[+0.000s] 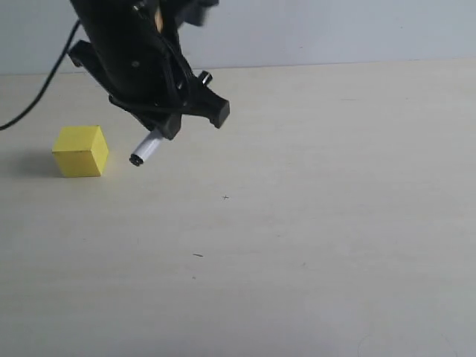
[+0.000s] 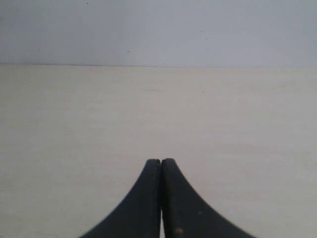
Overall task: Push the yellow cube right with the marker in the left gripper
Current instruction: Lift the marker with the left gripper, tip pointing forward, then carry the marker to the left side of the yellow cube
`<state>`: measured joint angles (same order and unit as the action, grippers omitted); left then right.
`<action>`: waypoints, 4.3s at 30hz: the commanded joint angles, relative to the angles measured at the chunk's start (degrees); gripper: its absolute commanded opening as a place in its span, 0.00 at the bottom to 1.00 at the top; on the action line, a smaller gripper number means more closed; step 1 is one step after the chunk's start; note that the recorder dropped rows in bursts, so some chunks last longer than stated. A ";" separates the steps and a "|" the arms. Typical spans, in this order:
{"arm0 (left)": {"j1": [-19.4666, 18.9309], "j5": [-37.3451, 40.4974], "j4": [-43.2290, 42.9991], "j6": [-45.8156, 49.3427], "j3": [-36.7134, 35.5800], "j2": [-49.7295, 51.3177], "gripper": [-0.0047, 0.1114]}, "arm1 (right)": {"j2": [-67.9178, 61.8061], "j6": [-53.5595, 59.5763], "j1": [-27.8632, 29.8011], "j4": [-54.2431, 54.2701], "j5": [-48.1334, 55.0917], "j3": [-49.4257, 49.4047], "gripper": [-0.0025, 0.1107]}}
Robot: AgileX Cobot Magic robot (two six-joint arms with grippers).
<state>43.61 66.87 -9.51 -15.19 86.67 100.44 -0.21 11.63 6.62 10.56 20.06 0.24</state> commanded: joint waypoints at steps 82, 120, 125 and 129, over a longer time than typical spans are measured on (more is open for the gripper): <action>-53.97 -35.21 4.19 107.85 -13.13 17.53 0.04 | 0.21 0.06 0.41 -0.02 -0.47 -0.24 0.02; -48.87 -35.17 10.01 105.54 -13.13 13.97 0.04 | 0.21 0.06 0.41 -0.02 -0.44 -0.24 0.02; -48.81 -34.70 10.01 105.62 -13.13 13.99 0.04 | 0.21 0.06 0.41 -0.02 -0.44 -0.24 0.02; -46.11 -35.52 10.34 105.60 -13.13 14.09 0.04 | 0.21 0.06 0.41 -0.02 -0.44 -0.24 0.02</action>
<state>-4.39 31.87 0.00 91.00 73.42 115.06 -0.21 11.63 6.62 10.56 20.06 0.24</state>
